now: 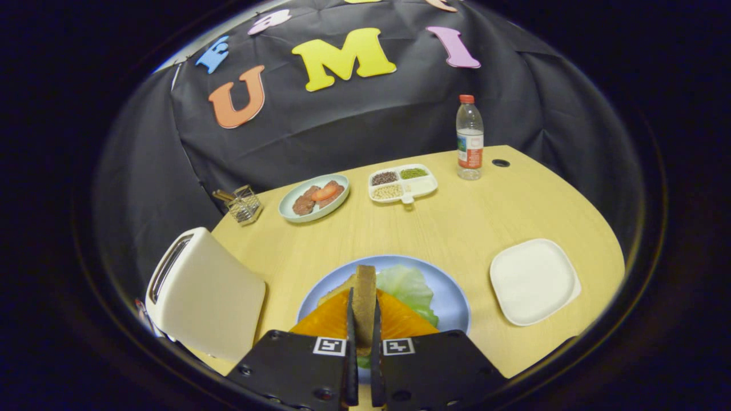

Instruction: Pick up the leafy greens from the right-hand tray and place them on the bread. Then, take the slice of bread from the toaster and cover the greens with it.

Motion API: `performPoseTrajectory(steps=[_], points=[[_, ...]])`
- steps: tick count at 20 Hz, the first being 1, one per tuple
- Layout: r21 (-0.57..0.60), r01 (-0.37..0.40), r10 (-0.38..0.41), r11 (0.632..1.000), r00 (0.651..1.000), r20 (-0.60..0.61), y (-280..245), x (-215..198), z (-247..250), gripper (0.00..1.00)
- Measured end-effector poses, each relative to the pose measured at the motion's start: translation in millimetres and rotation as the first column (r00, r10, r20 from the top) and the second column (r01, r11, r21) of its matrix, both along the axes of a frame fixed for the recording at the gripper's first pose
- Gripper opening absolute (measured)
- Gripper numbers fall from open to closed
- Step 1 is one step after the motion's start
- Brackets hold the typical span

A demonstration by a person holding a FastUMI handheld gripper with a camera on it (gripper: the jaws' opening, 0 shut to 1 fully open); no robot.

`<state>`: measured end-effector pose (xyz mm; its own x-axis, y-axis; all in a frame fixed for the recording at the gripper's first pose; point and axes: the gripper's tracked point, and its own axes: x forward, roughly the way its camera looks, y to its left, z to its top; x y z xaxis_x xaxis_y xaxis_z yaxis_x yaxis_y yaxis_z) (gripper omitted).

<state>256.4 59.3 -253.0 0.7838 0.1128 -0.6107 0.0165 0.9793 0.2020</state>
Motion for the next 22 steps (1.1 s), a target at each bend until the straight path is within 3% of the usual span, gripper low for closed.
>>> performPoseTrajectory(steps=[4, 6, 7, 9, 11, 14, 17, 22], points=[[0.006, 0.028, -0.028, 1.0, 1.0, 0.005, -21.2, 1.1, -5.8, 0.14], [0.011, 0.032, -0.032, 0.999, 0.999, -0.005, -27.0, 0.0, -11.4, 0.33], [-0.003, 0.05, -0.05, 0.999, 0.999, -0.008, -34.6, -0.7, -12.4, 0.34], [-0.025, 0.07, -0.07, 0.997, 0.998, -0.005, -45.7, -3.9, -14.2, 0.46], [-0.033, 0.074, -0.074, 0.997, 0.997, 0.005, -50.9, -8.0, -11.8, 0.45], [-0.036, 0.074, -0.073, 0.997, 0.997, 0.023, -51.8, -20.2, -5.7, 0.58], [-0.042, 0.065, -0.061, 0.997, 0.995, 0.083, -48.0, -35.1, 15.0, 0.87], [-0.144, 0.07, -0.026, 0.987, 0.957, 0.29, -40.5, -82.6, 83.4, 0.96]])
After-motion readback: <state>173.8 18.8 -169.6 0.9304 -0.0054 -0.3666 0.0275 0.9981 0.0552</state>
